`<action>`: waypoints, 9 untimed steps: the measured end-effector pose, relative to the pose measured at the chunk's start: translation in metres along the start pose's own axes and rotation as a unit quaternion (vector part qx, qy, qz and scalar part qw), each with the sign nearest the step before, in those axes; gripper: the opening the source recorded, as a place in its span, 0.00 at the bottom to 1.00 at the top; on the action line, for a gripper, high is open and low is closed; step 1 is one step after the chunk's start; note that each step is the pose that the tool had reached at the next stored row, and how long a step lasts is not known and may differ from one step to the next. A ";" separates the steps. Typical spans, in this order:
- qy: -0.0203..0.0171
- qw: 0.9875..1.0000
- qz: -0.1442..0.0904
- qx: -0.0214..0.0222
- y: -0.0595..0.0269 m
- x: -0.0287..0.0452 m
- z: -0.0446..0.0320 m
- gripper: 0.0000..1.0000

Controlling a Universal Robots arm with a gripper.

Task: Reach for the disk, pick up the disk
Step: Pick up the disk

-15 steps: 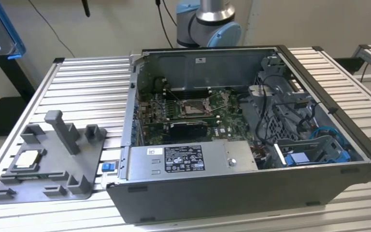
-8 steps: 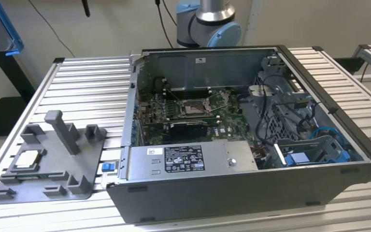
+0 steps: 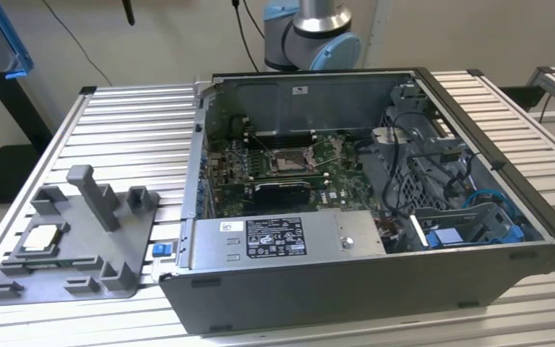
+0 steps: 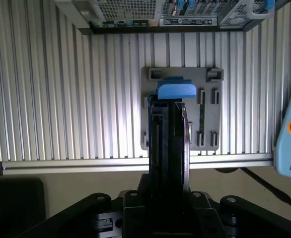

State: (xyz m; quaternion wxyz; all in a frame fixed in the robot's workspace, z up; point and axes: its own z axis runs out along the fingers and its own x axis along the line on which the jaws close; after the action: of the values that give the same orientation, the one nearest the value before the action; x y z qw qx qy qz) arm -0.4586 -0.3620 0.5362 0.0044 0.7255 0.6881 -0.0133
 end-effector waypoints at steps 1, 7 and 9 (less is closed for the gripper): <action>0.000 1.000 0.000 0.000 0.0000 0.0000 -0.0001 0.00; 0.000 1.000 0.000 0.000 0.0000 0.0000 -0.0001 0.00; 0.000 1.000 0.000 0.000 0.0000 0.0000 -0.0001 0.00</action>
State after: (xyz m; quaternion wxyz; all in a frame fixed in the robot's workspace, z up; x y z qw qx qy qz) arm -0.4586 -0.3620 0.5363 0.0044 0.7254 0.6882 -0.0132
